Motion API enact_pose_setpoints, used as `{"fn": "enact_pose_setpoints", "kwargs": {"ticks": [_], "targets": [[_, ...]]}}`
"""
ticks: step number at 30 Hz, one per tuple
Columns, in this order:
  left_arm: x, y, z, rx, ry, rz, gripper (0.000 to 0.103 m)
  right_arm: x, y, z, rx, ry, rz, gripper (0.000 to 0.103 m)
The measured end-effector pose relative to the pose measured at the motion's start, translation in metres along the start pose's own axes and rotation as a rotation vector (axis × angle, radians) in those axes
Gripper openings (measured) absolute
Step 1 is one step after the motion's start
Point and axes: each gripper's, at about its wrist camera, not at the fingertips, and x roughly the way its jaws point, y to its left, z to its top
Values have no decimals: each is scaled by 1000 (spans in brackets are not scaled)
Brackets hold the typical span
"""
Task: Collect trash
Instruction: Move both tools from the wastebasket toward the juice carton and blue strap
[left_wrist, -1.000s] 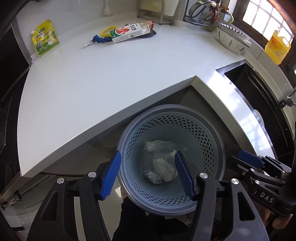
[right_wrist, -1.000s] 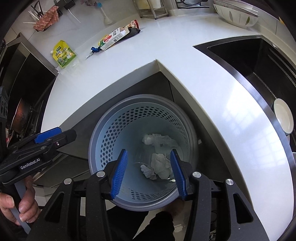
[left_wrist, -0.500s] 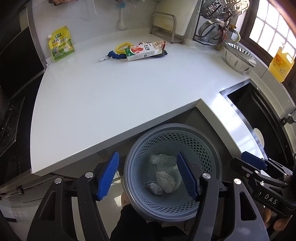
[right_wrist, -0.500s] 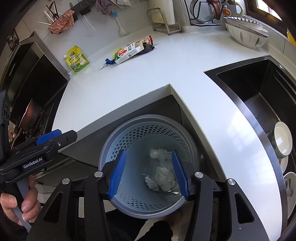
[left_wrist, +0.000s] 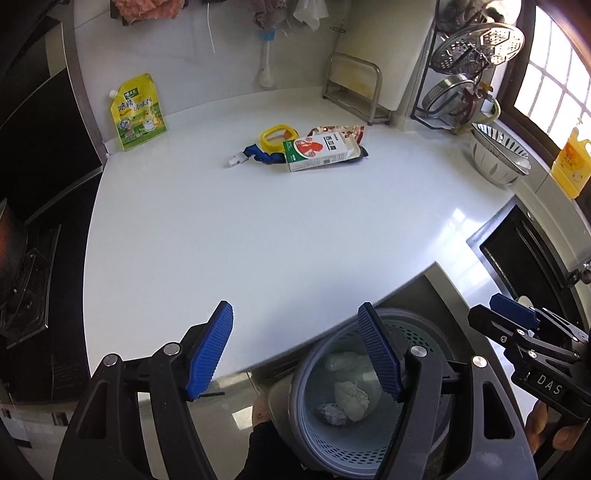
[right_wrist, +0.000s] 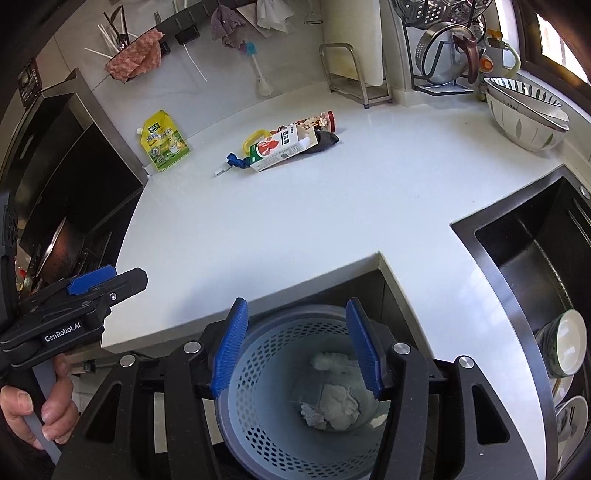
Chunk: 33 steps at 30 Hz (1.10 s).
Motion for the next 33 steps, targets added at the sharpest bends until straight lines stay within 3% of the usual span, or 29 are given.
{"fn": "enact_pose_setpoints", "kwargs": {"ticks": [10, 19, 26, 33], "targets": [[52, 43, 72, 24, -28, -14, 69, 64, 23, 83, 15, -10, -37, 53], [107, 81, 120, 30, -3, -24, 69, 126, 41, 146, 29, -15, -62, 54], [134, 101, 145, 42, -3, -22, 69, 162, 48, 167, 120, -5, -59, 54], [148, 124, 163, 26, -9, -13, 68, 188, 57, 165, 305, -36, -82, 58]]}}
